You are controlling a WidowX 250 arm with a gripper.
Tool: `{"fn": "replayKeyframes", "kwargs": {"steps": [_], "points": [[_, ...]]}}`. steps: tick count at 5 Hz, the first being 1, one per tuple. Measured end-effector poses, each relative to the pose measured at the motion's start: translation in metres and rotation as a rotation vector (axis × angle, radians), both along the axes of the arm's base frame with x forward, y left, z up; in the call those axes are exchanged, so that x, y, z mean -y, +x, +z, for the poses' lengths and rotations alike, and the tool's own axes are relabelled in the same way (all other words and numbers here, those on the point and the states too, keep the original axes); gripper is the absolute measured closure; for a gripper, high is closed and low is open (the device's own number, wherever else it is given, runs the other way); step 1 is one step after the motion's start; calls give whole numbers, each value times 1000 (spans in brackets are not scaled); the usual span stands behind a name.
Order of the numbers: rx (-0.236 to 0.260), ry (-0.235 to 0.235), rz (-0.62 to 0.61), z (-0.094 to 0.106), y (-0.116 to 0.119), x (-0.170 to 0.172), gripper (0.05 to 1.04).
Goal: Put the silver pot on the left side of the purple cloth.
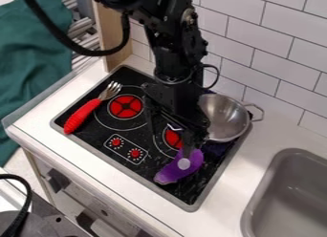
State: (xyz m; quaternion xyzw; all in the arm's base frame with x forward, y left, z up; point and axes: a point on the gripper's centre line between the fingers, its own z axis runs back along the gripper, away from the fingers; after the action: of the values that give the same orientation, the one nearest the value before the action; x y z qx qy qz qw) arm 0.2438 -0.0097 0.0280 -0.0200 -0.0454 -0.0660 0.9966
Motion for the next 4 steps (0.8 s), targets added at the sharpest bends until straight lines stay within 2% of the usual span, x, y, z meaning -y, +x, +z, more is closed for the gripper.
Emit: {"fn": "replayKeyframes", "kwargs": {"steps": [1, 2, 4], "points": [[-23, 0, 2, -5, -3, 0, 75], [-43, 2, -21, -9, 6, 12, 75], [-30, 37, -169, -3, 46, 58, 75]]}}
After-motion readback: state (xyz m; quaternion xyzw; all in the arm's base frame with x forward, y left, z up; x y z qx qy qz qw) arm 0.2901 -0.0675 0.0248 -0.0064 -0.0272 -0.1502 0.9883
